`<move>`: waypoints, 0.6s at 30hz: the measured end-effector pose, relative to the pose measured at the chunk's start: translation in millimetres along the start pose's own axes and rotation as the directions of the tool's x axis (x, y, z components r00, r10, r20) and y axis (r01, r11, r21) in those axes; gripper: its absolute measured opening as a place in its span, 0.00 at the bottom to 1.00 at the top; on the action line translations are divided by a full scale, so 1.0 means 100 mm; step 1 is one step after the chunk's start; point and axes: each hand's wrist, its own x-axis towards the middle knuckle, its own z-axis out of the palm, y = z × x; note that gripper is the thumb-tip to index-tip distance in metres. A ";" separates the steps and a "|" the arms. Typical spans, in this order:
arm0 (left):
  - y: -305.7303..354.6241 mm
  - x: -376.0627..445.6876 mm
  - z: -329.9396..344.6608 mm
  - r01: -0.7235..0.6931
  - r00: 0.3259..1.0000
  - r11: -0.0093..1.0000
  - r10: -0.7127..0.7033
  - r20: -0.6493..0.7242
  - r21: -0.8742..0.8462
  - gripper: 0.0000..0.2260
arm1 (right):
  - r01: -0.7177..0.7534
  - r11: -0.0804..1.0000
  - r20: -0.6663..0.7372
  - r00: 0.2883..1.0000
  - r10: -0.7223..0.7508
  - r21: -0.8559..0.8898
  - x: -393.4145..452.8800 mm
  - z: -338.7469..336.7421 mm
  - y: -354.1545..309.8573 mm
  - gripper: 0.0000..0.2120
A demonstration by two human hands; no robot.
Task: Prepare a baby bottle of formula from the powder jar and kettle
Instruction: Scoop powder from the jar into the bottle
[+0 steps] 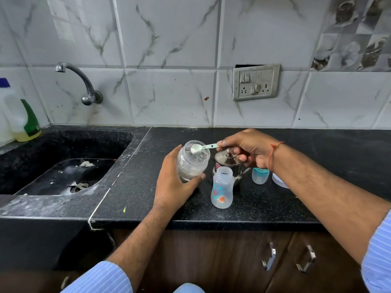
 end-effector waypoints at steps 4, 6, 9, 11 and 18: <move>0.01 0.01 0.00 0.005 1.000 1.000 -0.005 0.010 -0.007 0.46 | -0.018 0.999 -0.019 1.000 0.019 0.042 0.01 -0.09 0.07 0.07; 0.01 0.00 -0.01 0.013 1.000 1.000 -0.013 0.011 -0.002 0.46 | -0.014 0.998 -0.026 1.000 0.015 0.056 0.01 -0.12 0.10 0.07; 0.02 -0.01 -0.01 0.006 1.000 1.000 -0.006 0.011 0.000 0.45 | 0.053 0.998 -0.053 0.997 -0.050 0.042 0.00 -0.11 0.14 0.07; 0.03 -0.01 -0.02 -0.003 1.000 1.000 0.003 0.014 -0.004 0.45 | 0.156 0.987 -0.062 0.985 -0.158 -0.033 -0.01 -0.07 0.14 0.06; 0.01 -0.04 0.02 -0.129 0.991 0.991 0.129 -0.020 -0.019 0.42 | 0.345 0.406 0.022 0.784 -0.620 -0.846 -0.09 0.34 0.06 0.08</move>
